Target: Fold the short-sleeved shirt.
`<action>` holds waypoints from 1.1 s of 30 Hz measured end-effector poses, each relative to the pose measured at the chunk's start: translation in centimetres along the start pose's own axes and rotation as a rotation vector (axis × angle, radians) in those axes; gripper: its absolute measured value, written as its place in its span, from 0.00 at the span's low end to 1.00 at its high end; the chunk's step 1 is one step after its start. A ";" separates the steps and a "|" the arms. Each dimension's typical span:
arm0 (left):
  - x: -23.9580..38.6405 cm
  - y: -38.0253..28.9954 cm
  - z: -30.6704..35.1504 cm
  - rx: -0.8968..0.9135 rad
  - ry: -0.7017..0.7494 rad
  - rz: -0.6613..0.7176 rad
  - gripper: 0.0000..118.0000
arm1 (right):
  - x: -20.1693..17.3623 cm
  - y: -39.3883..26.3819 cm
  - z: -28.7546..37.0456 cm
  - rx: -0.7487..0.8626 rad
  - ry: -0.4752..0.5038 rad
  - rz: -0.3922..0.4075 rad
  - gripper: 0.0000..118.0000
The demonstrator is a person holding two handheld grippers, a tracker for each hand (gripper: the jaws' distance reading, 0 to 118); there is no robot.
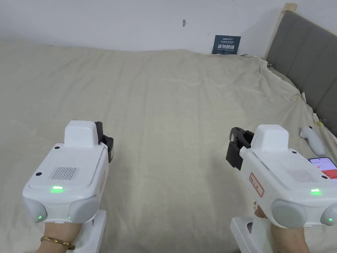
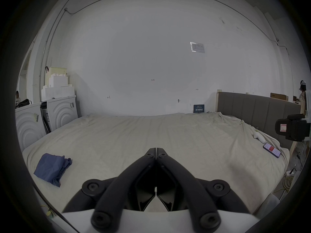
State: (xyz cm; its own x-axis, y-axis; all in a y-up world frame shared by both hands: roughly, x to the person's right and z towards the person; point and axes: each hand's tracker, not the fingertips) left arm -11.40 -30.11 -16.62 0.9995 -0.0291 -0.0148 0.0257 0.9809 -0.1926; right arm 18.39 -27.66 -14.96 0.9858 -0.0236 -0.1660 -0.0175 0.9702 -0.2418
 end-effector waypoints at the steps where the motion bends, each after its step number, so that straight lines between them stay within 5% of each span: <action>1: 0.0 0.0 0.0 0.000 0.002 -0.002 0.00 | 0.0 0.0 0.0 -0.001 0.000 0.001 0.00; 13: 0.0 -0.1 0.1 -0.003 -0.004 0.010 0.01 | 0.1 0.1 0.0 -0.013 -0.006 -0.005 0.01; 14: 0.0 -0.1 0.2 -0.006 -0.004 0.024 0.07 | 0.1 0.2 0.1 -0.018 -0.007 -0.005 0.07; 17: -0.2 0.0 0.3 -0.043 -0.023 0.076 0.72 | 0.0 0.7 0.3 -0.059 0.016 -0.020 0.84; 20: -0.2 0.1 0.4 -0.087 -0.056 0.111 0.91 | 0.2 1.2 0.4 -0.107 0.073 -0.096 1.00; 21: -0.2 0.1 0.7 -0.080 -0.072 0.119 1.00 | 0.3 1.6 1.1 -0.073 0.125 -0.126 0.97; 28: 1.1 -0.2 1.5 -0.234 -0.013 0.149 1.00 | 1.4 2.4 -0.7 -0.426 0.043 -0.325 0.99; 33: 1.1 -1.9 2.0 -0.298 -0.005 0.157 1.00 | 0.5 0.7 -1.8 -0.652 -0.127 -0.279 0.99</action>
State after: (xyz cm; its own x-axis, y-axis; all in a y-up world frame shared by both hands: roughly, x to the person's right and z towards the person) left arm -10.28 -31.65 -14.34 0.9908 0.1199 -0.0623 -0.1351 0.8739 -0.4670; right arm 18.60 -27.41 -16.92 0.9792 -0.1831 0.0879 0.1809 0.5896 -0.7872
